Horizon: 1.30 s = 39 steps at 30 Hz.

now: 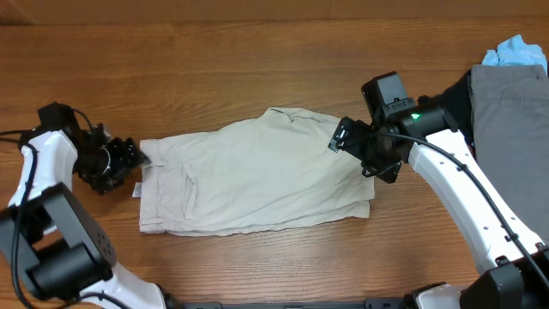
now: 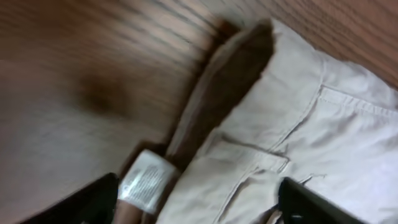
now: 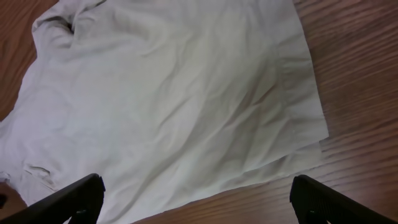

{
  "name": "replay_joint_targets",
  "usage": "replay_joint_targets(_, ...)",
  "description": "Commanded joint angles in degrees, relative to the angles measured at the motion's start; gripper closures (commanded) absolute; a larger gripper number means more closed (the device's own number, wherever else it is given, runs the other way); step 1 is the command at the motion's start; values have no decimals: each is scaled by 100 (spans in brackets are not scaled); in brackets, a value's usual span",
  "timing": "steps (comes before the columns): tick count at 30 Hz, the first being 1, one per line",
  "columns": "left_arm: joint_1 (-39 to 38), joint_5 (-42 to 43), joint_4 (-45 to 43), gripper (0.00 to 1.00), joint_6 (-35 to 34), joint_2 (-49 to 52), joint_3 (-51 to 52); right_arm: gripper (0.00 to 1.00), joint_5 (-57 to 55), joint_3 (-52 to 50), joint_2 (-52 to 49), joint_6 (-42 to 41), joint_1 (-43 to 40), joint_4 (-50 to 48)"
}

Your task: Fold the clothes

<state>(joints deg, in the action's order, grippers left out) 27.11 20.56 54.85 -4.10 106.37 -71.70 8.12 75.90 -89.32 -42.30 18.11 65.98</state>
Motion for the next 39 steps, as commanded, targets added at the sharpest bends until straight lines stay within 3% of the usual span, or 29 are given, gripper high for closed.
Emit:
replay_joint_targets(1, 11, 804, -74, 12, 986, 522, 13, 0, 7, -26, 26, -76, 26, -24)
replay_joint_targets(9, 63, 800, -92, 15, 1486, 1226, 22, 0, 9, -26, 26, -76, 26, -9)
replay_joint_targets(13, 55, 820, -37, 22, 1482, 1456, 33, 0, 7, -26, 26, -76, 26, -92)
replay_joint_targets(15, 31, 933, -2, 34, 1482, 1545, 37, 0, 7, -26, 26, -79, 26, -122)
replay_joint_targets(17, 7, 935, 37, 54, 1482, 1600, 39, 0, 7, -26, 26, -79, 26, -133)
replay_joint_targets(21, -39, 931, -35, 73, 1414, 1611, 39, 0, 7, -26, 26, -79, 26, -129)
replay_joint_targets(24, -42, 929, -120, 96, 1364, 1611, 39, 0, 7, -26, 26, -79, 26, -114)
replay_joint_targets(32, -35, 201, -42, 96, 852, 1611, -511, 0, 4, -26, 26, -76, 26, -116)
replay_joint_targets(39, -35, -1038, 1034, 96, 337, 1611, -2052, 0, 4, -26, 26, -79, 26, -144)
